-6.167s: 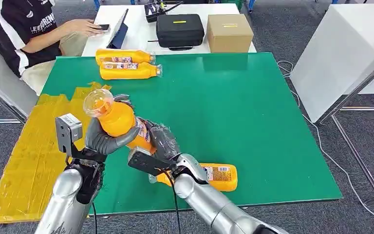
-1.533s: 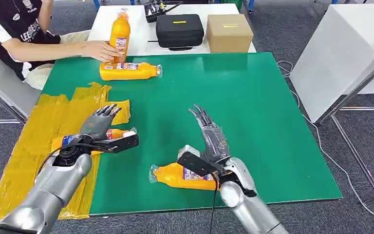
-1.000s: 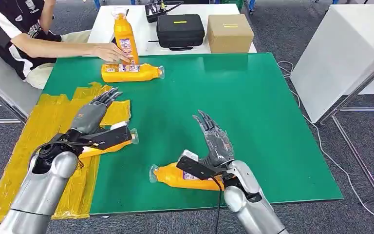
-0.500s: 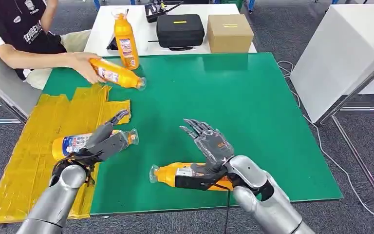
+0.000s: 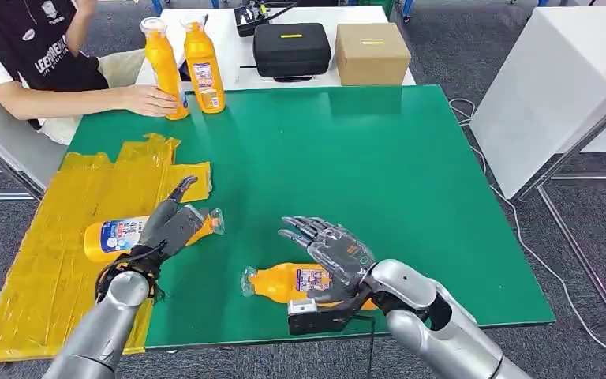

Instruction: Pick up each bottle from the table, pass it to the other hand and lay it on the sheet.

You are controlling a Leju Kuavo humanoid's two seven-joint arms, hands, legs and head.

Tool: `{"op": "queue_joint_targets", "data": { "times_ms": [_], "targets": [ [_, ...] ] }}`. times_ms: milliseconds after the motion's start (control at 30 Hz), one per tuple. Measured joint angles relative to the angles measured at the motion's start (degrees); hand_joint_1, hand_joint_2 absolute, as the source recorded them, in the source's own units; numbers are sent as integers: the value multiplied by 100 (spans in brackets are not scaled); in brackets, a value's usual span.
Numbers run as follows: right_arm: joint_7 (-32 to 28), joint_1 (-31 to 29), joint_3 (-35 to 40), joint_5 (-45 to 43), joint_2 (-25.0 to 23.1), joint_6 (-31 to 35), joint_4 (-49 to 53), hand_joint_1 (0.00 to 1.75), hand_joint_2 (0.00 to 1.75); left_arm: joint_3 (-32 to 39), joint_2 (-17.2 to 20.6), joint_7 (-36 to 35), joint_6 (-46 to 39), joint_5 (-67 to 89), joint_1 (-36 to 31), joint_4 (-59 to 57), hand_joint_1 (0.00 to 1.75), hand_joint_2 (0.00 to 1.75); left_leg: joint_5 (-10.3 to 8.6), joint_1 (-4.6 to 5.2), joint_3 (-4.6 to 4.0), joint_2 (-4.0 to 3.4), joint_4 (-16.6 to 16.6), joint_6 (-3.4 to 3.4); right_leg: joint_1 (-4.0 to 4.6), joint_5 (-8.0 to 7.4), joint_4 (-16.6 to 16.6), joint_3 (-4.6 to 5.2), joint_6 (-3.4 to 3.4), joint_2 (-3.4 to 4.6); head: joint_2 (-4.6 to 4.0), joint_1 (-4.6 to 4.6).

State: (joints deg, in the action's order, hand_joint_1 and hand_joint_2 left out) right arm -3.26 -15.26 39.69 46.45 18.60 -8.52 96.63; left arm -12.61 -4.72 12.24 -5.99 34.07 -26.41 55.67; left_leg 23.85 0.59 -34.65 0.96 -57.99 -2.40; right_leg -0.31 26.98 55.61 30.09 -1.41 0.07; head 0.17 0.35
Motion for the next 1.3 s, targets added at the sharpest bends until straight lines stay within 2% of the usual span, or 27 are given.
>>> {"op": "queue_joint_targets", "data": {
  "times_ms": [167, 567, 767, 1000, 1300],
  "targets": [
    [46, -26, 170, -184, 234, 76, 0, 0, 175, 186, -37, 28, -195, -63, 72, 22, 0, 175, 0, 2, 0, 0, 0, 0, -1, 0, -1, 0, 0, 0, 0, 0],
    [336, 346, 334, 174, 533, 417, 209, 0, 175, 601, -37, 85, -553, -380, 287, 369, 0, 175, 0, 1, 0, 2, 0, 0, -1, 0, -1, 3, 0, -1, 0, 0],
    [596, 1078, 7, 495, 1032, 599, 1072, 0, 175, 653, -50, 346, -306, -908, 375, 829, 0, 175, 3, 6, -3, 2, 0, -3, -2, 1, -3, 3, 0, -1, 0, 0],
    [758, 2273, -558, 1141, 1313, 853, 1688, 0, 175, 653, -20, 632, 328, -1784, 1153, 2943, 0, 175, 19, 13, -7, -3, 0, -16, -4, 5, -5, 8, -1, 1, 0, 0],
    [776, 2770, -892, 1110, 1547, 865, 1956, 0, 175, 745, 22, 723, 142, -1847, 1589, 3781, 0, 175, 17, 10, 3, -4, 2, -18, -3, 5, -6, 0, -1, 0, 0, 0]
  ]
}}
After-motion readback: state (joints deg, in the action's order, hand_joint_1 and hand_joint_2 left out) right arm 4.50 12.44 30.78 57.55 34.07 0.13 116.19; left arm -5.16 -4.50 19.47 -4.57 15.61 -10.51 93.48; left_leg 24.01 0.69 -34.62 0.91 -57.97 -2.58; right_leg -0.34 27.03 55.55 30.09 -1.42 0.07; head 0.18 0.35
